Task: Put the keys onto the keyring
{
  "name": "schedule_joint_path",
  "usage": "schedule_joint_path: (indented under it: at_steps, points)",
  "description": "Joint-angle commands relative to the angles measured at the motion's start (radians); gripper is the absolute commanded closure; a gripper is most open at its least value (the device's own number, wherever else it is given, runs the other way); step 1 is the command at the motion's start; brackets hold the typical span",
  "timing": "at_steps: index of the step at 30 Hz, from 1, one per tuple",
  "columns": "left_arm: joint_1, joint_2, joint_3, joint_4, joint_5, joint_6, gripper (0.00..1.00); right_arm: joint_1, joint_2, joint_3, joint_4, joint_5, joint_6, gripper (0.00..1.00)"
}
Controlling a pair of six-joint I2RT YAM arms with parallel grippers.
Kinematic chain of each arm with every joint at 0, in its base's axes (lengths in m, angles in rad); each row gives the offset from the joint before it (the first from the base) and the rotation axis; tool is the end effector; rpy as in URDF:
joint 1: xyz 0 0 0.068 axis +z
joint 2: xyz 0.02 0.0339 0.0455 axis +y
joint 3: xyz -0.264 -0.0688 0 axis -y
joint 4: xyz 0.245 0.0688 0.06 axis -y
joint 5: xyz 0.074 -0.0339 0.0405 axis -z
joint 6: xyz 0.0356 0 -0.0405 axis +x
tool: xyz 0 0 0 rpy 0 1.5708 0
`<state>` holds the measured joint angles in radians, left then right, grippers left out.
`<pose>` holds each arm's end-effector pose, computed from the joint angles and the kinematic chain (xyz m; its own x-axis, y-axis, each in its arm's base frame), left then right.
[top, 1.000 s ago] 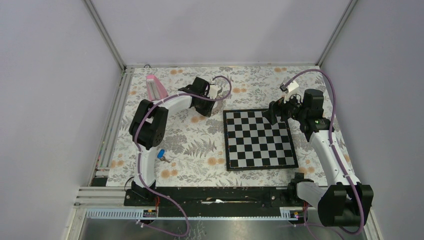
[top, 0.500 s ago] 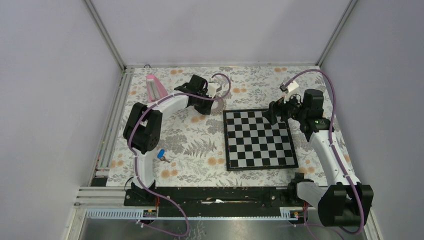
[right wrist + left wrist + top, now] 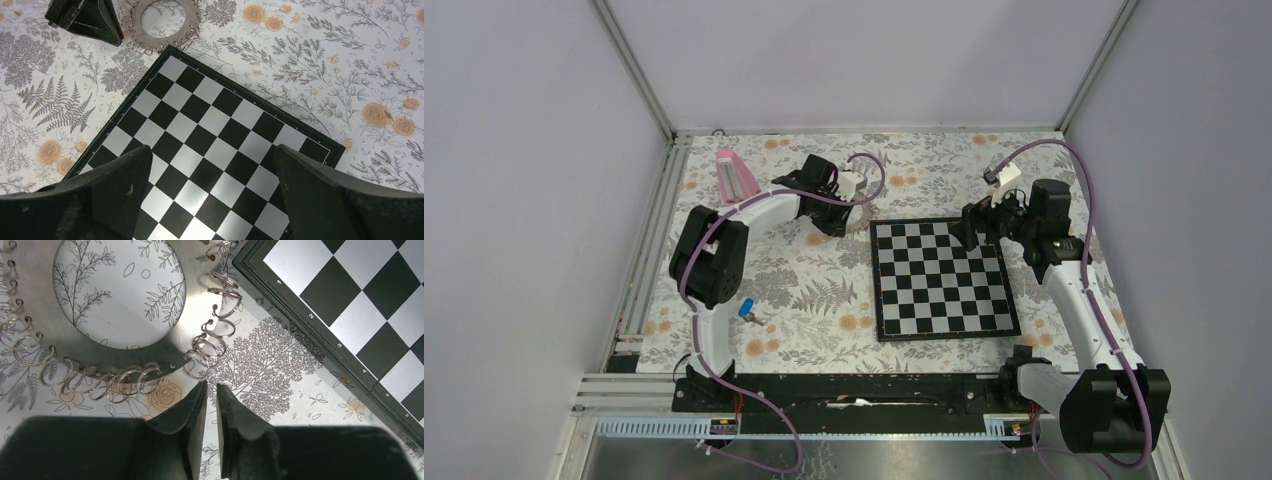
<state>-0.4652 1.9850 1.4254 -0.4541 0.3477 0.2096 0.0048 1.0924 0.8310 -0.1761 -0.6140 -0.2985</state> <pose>0.3722 -0.2004 0.1847 -0.6207 0.5305 -0.5773 0.7279 0.6636 -0.1729 0.2439 0.0217 0.2988 -0.2503 -0.2416 -0.9375 -0.6271 0.7782 -0.0331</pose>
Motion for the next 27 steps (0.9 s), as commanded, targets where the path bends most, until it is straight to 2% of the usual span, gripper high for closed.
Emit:
schedule_joint_path:
  at_steps: [1, 10, 27]
  points:
    - [0.005, -0.014, -0.008, 0.041, 0.021, 0.000, 0.77, 0.001, -0.022, 0.000, 0.011, -0.014, -0.017, 0.01]
    - [0.003, 0.024, 0.018, 0.049, 0.030, -0.005, 0.66, 0.001, -0.020, -0.003, 0.013, -0.013, -0.021, 0.01]
    - [-0.014, 0.055, 0.021, 0.101, -0.087, 0.042, 0.69, 0.001, -0.018, -0.006, 0.014, -0.017, -0.024, 0.01]
